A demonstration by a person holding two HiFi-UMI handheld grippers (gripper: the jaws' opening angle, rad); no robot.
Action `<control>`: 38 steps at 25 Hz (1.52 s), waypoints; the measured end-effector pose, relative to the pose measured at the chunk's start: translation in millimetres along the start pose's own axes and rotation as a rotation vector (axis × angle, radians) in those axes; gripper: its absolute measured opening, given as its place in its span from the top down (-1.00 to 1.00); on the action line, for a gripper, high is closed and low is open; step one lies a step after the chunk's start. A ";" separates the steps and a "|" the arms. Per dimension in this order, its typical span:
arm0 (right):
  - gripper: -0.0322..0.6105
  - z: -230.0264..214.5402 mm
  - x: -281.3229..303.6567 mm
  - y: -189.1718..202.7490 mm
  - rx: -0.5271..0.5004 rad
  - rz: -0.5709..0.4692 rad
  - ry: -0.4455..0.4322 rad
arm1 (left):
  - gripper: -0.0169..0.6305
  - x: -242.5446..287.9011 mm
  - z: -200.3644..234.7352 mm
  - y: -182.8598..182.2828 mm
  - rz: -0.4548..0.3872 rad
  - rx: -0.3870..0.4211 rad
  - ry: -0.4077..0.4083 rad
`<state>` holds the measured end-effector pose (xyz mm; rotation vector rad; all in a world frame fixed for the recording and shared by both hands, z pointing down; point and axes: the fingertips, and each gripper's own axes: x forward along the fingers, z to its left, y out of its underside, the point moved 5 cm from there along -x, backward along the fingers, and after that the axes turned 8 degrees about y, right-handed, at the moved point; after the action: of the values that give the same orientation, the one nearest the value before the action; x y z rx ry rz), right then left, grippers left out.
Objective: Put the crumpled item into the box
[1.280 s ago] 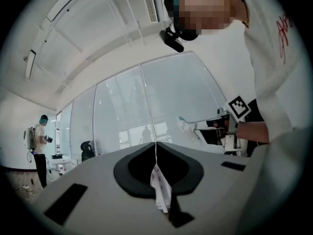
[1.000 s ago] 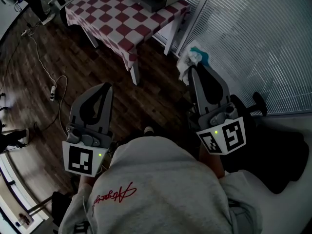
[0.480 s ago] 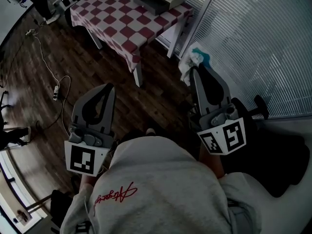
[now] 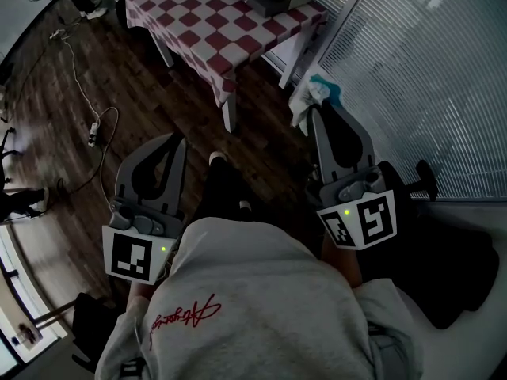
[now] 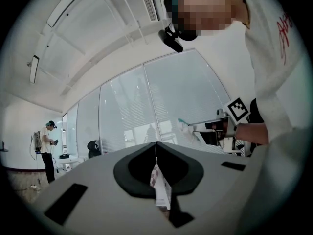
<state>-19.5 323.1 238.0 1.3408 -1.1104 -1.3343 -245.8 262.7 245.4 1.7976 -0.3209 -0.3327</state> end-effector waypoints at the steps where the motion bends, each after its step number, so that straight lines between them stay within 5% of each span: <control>1: 0.75 0.4 0.8 0.9 0.003 0.001 -0.001 | 0.89 0.1 0.1 0.3 0.000 0.004 0.002; 38: 0.75 -39.8 134.6 22.7 -0.032 -0.037 0.033 | 0.89 100.7 114.2 39.9 -0.002 0.051 0.040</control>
<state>21.5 187.0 236.4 1.3614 -1.0424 -1.3468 -199.1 112.5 250.9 1.8528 -0.3023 -0.2915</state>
